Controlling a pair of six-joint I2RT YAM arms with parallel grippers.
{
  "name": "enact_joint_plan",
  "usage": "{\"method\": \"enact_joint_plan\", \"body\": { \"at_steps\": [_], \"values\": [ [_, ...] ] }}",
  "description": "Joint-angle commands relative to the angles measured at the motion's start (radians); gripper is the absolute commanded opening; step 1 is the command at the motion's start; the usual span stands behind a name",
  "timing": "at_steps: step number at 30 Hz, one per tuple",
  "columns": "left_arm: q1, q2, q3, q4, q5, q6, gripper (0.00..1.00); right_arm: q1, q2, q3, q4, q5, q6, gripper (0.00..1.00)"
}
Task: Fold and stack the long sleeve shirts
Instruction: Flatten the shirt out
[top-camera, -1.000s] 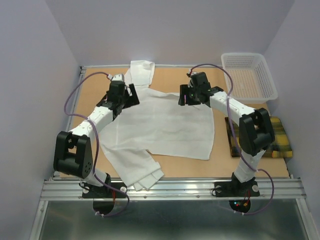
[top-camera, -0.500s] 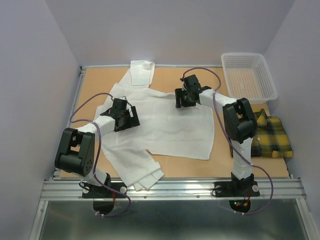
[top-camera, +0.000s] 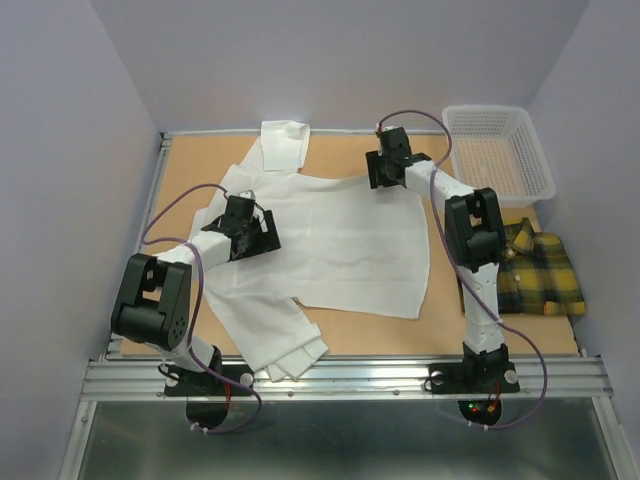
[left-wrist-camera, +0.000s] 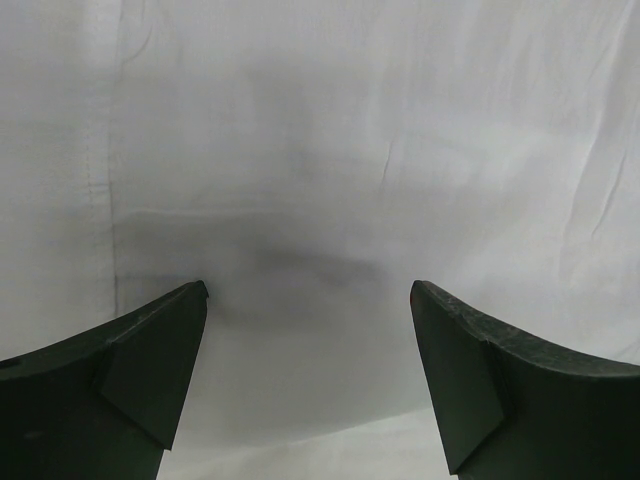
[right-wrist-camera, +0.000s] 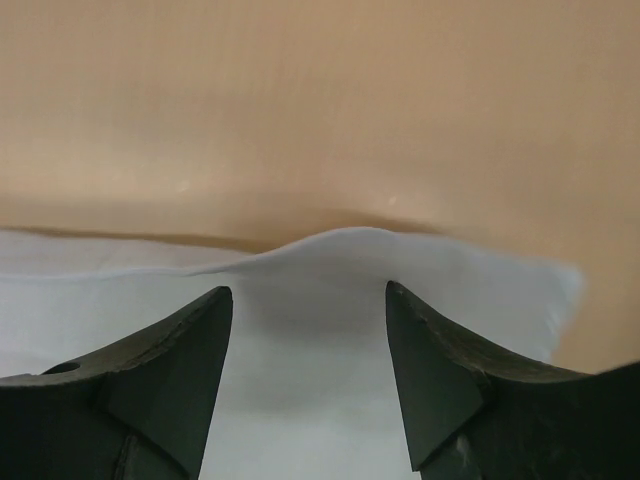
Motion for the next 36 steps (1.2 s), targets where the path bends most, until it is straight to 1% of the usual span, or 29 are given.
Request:
{"method": "enact_joint_plan", "body": {
  "at_steps": [1, 4, 6, 7, 8, 11, 13, 14, 15, 16, 17, 19, 20, 22, 23, 24, 25, 26, 29, 31, 32, 33, 35, 36],
  "values": [
    [0.000, 0.036, -0.052, -0.065, 0.026, 0.000, 0.95, -0.060, 0.069, 0.167, 0.028, 0.121, -0.080, 0.69],
    [0.000, 0.018, -0.050, -0.071, 0.037, -0.003, 0.95, -0.085, 0.109, 0.241, 0.027, 0.149, -0.106, 0.69],
    [0.000, -0.005, -0.038, -0.086, 0.061, -0.005, 0.95, -0.085, 0.100, 0.290, 0.025, 0.177, -0.126, 0.69],
    [0.002, -0.013, -0.036, -0.092, 0.069, -0.005, 0.95, -0.085, 0.085, 0.284, 0.025, 0.162, -0.120, 0.69],
    [0.000, -0.022, -0.036, -0.097, 0.078, -0.006, 0.95, -0.085, 0.045, 0.274, 0.025, 0.113, -0.109, 0.69],
    [0.000, -0.068, -0.059, -0.106, 0.147, -0.017, 0.95, -0.080, -0.032, 0.173, 0.025, 0.009, -0.030, 0.70],
    [0.002, -0.106, -0.090, -0.109, 0.221, -0.031, 0.95, -0.066, -0.116, 0.062, 0.025, -0.032, 0.035, 0.71],
    [0.002, -0.121, -0.101, -0.109, 0.245, -0.035, 0.95, -0.059, -0.148, 0.022, 0.025, -0.085, 0.053, 0.72],
    [0.002, -0.150, -0.108, -0.118, 0.277, -0.041, 0.95, -0.042, -0.199, -0.059, 0.027, -0.105, 0.082, 0.72],
    [0.002, -0.171, -0.108, -0.126, 0.278, -0.043, 0.95, -0.031, -0.230, -0.097, 0.027, -0.121, 0.096, 0.73],
    [0.003, -0.187, -0.095, -0.158, 0.272, -0.043, 0.95, -0.010, -0.256, -0.136, 0.027, -0.156, 0.105, 0.74],
    [0.013, -0.233, -0.053, -0.192, 0.258, -0.029, 0.95, 0.012, -0.334, -0.250, 0.025, -0.164, 0.121, 0.76],
    [0.017, -0.244, -0.036, -0.222, 0.255, -0.026, 0.95, 0.026, -0.360, -0.292, 0.025, -0.202, 0.139, 0.76],
    [0.037, -0.258, 0.012, -0.247, 0.213, -0.022, 0.95, 0.032, -0.440, -0.364, 0.025, -0.240, 0.165, 0.76],
    [0.043, -0.260, 0.028, -0.255, 0.187, -0.015, 0.95, 0.036, -0.466, -0.444, 0.025, -0.256, 0.187, 0.76],
    [0.051, -0.260, 0.040, -0.252, 0.149, -0.015, 0.95, 0.037, -0.492, -0.479, 0.025, -0.257, 0.198, 0.76],
    [0.071, -0.251, 0.071, -0.250, 0.073, -0.014, 0.95, 0.037, -0.513, -0.519, 0.025, -0.256, 0.208, 0.76],
    [0.088, -0.240, 0.085, -0.232, 0.052, -0.015, 0.95, 0.037, -0.559, -0.580, 0.025, -0.245, 0.219, 0.76],
    [0.137, -0.183, 0.140, -0.181, -0.006, -0.026, 0.92, 0.037, -0.628, -0.662, 0.025, -0.224, 0.233, 0.76],
    [0.152, -0.111, 0.204, -0.144, -0.032, -0.020, 0.90, 0.035, -0.655, -0.717, 0.025, -0.208, 0.244, 0.76],
    [0.164, -0.082, 0.230, -0.138, -0.078, -0.011, 0.89, 0.035, -0.672, -0.733, 0.025, -0.204, 0.247, 0.76],
    [0.172, -0.026, 0.255, -0.135, -0.081, -0.005, 0.87, 0.035, -0.679, -0.753, 0.025, -0.204, 0.250, 0.76],
    [0.180, 0.031, 0.328, -0.131, -0.097, 0.004, 0.81, 0.035, -0.689, -0.770, 0.027, -0.202, 0.256, 0.74],
    [0.190, 0.083, 0.349, -0.131, -0.113, 0.012, 0.80, 0.035, -0.692, -0.786, 0.027, -0.191, 0.264, 0.73]
  ]
}}
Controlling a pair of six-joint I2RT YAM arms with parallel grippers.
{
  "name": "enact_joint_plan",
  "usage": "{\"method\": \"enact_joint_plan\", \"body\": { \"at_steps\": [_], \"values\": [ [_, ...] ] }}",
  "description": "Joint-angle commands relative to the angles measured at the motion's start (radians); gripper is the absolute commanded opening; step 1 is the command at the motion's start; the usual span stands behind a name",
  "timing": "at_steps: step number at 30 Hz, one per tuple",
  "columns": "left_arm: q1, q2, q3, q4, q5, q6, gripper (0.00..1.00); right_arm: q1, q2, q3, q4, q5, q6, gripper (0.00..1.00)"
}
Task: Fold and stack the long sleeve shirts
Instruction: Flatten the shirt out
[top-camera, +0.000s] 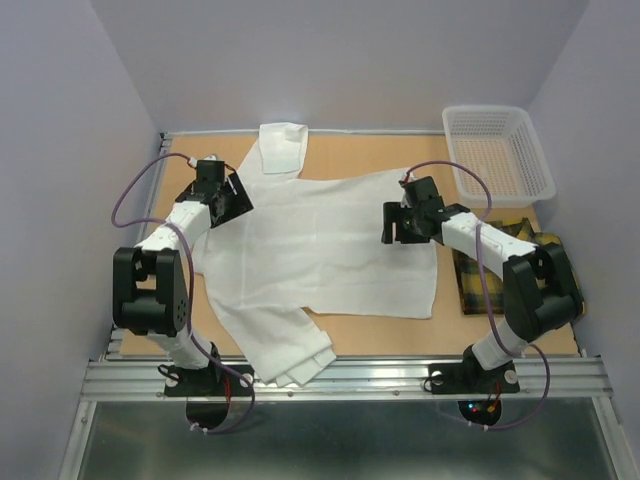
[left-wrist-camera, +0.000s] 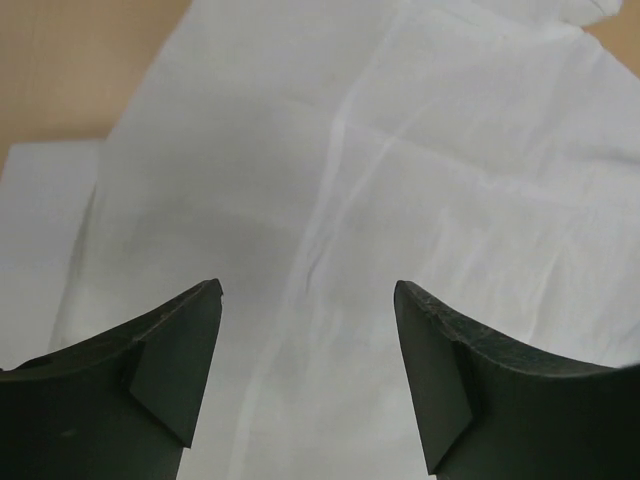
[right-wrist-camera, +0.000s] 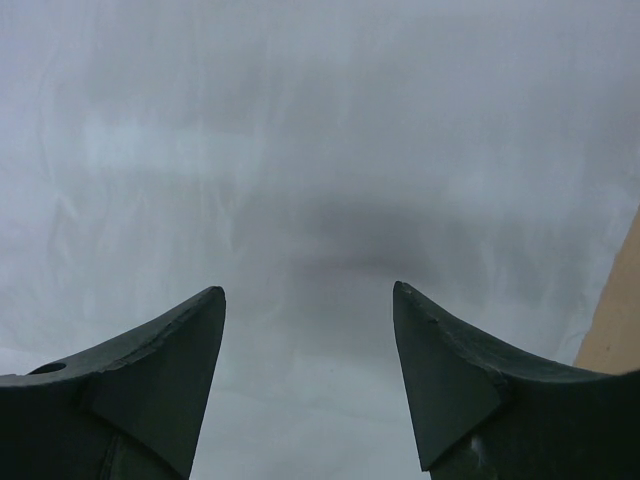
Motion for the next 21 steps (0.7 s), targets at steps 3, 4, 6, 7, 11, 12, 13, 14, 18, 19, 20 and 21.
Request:
{"method": "enact_joint_plan", "body": {
  "at_steps": [3, 4, 6, 7, 11, 12, 13, 14, 18, 19, 20, 21],
  "values": [
    [0.033, 0.199, 0.187, 0.035, -0.118, 0.045, 0.75, -0.002, -0.059, -0.063, 0.031, 0.034, 0.043, 0.70],
    [0.035, 0.222, 0.187, 0.034, -0.121, 0.047, 0.75, -0.002, -0.057, -0.072, 0.031, 0.032, 0.046, 0.69],
    [0.036, 0.262, 0.236, 0.024, -0.132, 0.049, 0.74, -0.002, -0.054, -0.097, 0.031, 0.067, 0.046, 0.67],
    [0.036, 0.293, 0.244, 0.024, -0.139, 0.047, 0.74, -0.003, -0.054, -0.106, 0.031, 0.074, 0.047, 0.66],
    [0.036, 0.327, 0.229, 0.020, -0.129, 0.027, 0.74, -0.005, -0.047, -0.148, 0.031, 0.094, 0.060, 0.62],
    [0.036, 0.319, 0.214, 0.021, -0.129, 0.026, 0.73, -0.005, -0.048, -0.166, 0.031, 0.095, 0.066, 0.62],
    [0.036, 0.314, 0.195, 0.027, -0.129, 0.026, 0.72, -0.006, -0.050, -0.172, 0.030, 0.095, 0.069, 0.62],
    [0.038, 0.308, 0.154, 0.030, -0.130, 0.024, 0.72, -0.006, -0.050, -0.180, 0.028, 0.095, 0.072, 0.62],
    [0.042, 0.265, 0.036, 0.034, -0.118, 0.016, 0.71, -0.011, -0.057, -0.211, 0.014, 0.081, 0.099, 0.62],
    [0.044, 0.244, -0.013, 0.035, -0.116, 0.012, 0.71, -0.012, -0.059, -0.221, 0.008, 0.083, 0.106, 0.62],
    [0.045, 0.230, -0.038, 0.040, -0.116, 0.007, 0.71, -0.014, -0.060, -0.224, -0.010, 0.083, 0.112, 0.62],
    [0.054, 0.218, -0.062, 0.044, -0.118, 0.004, 0.71, -0.015, -0.062, -0.226, -0.019, 0.083, 0.124, 0.62]
  ]
}}
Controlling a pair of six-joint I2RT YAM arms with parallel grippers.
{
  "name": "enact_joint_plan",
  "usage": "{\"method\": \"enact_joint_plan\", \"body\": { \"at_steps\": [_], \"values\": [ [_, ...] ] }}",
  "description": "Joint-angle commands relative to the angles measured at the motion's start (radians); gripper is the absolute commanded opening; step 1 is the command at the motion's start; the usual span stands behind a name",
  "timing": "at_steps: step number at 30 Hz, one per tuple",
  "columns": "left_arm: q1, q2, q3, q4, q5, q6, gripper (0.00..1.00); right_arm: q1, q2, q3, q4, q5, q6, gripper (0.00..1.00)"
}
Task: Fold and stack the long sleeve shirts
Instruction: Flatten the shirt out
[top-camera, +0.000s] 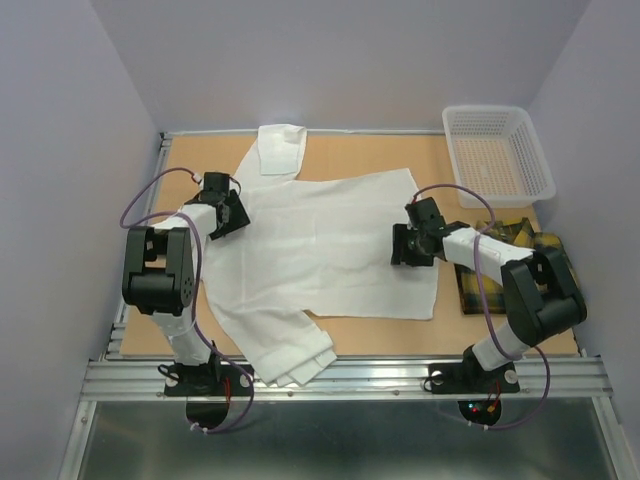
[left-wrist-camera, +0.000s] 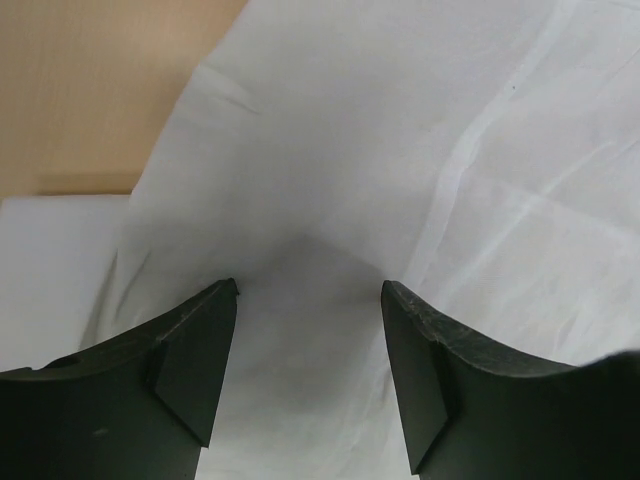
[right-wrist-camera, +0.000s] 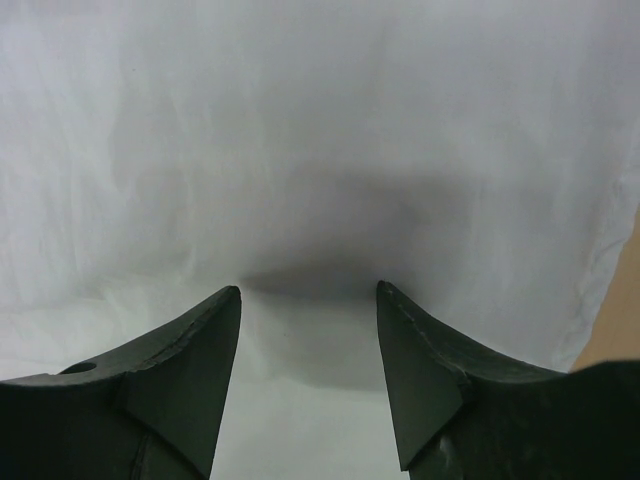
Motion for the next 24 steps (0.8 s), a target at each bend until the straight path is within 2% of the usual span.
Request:
{"method": "enact_joint_plan", "body": {
  "at_steps": [1, 5, 9, 14, 15, 19, 23, 24],
  "values": [
    [0.030, -0.085, -0.150, -0.046, -0.006, -0.032, 0.71, -0.013, -0.025, -0.042, -0.044, 0.012, 0.047, 0.62],
    [0.092, -0.168, -0.227, -0.037, 0.012, -0.055, 0.71, -0.028, -0.031, -0.036, -0.101, 0.018, 0.056, 0.63],
    [0.131, -0.231, -0.229, -0.035, 0.025, -0.063, 0.72, -0.036, -0.044, -0.015, -0.139, 0.034, 0.033, 0.63],
    [0.125, -0.237, -0.097, -0.039, 0.086, -0.075, 0.74, -0.036, -0.078, 0.059, -0.154, -0.011, -0.020, 0.67],
    [0.119, -0.225, -0.073, -0.035, 0.121, -0.076, 0.75, -0.036, -0.086, 0.090, -0.154, -0.015, -0.036, 0.67],
    [0.076, -0.139, 0.059, -0.029, 0.114, -0.053, 0.75, -0.036, -0.094, 0.173, -0.151, -0.014, -0.059, 0.68],
    [0.037, -0.028, 0.199, -0.026, 0.100, -0.050, 0.69, -0.036, -0.054, 0.257, -0.128, 0.015, -0.068, 0.68],
    [0.033, -0.008, 0.220, -0.025, 0.100, -0.050, 0.64, -0.036, -0.043, 0.277, -0.119, 0.020, -0.068, 0.68]
  ]
}}
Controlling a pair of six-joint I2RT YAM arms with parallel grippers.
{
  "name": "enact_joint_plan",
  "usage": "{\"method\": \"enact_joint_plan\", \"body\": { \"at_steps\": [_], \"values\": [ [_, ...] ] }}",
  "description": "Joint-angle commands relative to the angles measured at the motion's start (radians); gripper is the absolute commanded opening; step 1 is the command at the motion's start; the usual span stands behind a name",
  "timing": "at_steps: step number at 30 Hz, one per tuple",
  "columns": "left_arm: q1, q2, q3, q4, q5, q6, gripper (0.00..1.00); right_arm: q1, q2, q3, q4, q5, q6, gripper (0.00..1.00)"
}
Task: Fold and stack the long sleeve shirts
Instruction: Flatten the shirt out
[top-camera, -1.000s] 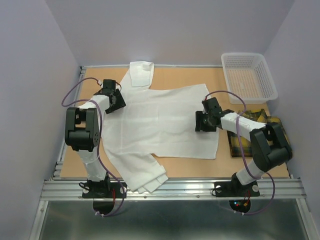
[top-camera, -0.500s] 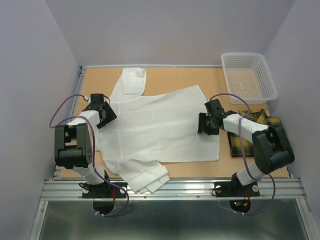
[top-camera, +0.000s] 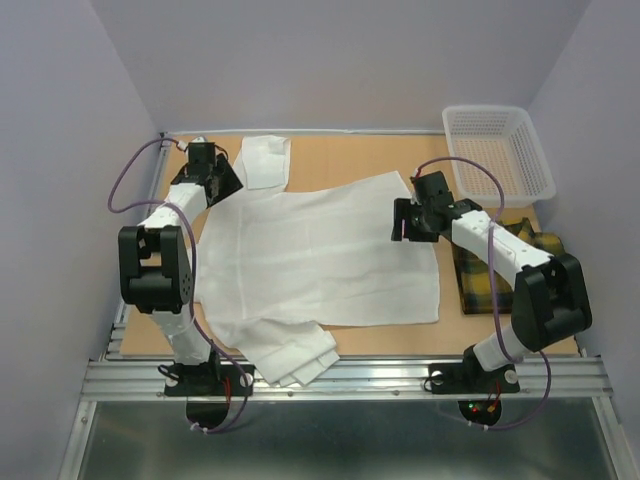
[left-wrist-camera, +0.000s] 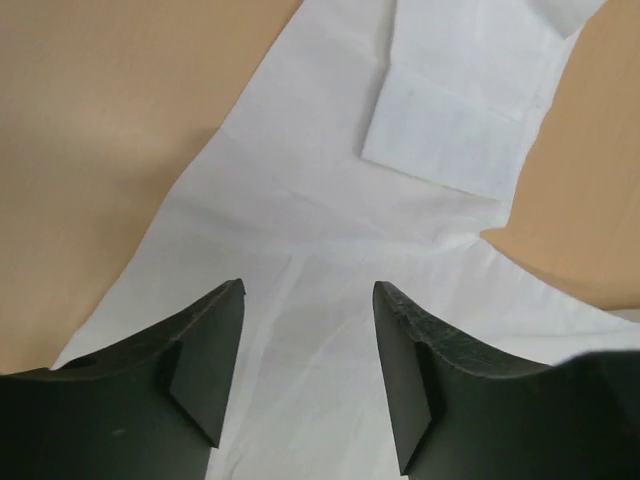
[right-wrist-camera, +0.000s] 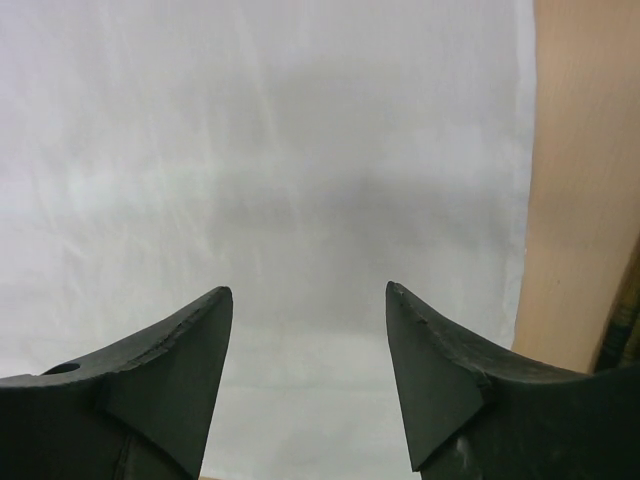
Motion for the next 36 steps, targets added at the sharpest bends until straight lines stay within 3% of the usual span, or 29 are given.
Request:
{"method": "enact_joint_plan", "body": {
  "at_steps": [1, 14, 22, 36],
  "values": [
    [-0.035, 0.109, 0.098, 0.002, 0.004, 0.013, 0.63, -0.006, 0.019, 0.130, 0.049, 0.030, -0.023, 0.68],
    [-0.049, 0.329, 0.290, 0.045, -0.039, 0.035, 0.60, -0.024, 0.384, 0.518, 0.169, 0.034, 0.020, 0.50],
    [-0.029, 0.425, 0.351, 0.051, -0.071, 0.025, 0.60, -0.067, 0.587, 0.656, 0.203, 0.036, 0.065, 0.49],
    [-0.004, 0.559, 0.498, 0.025, -0.053, -0.005, 0.60, -0.149, 0.763, 0.751, 0.210, 0.038, 0.109, 0.49]
  ]
}}
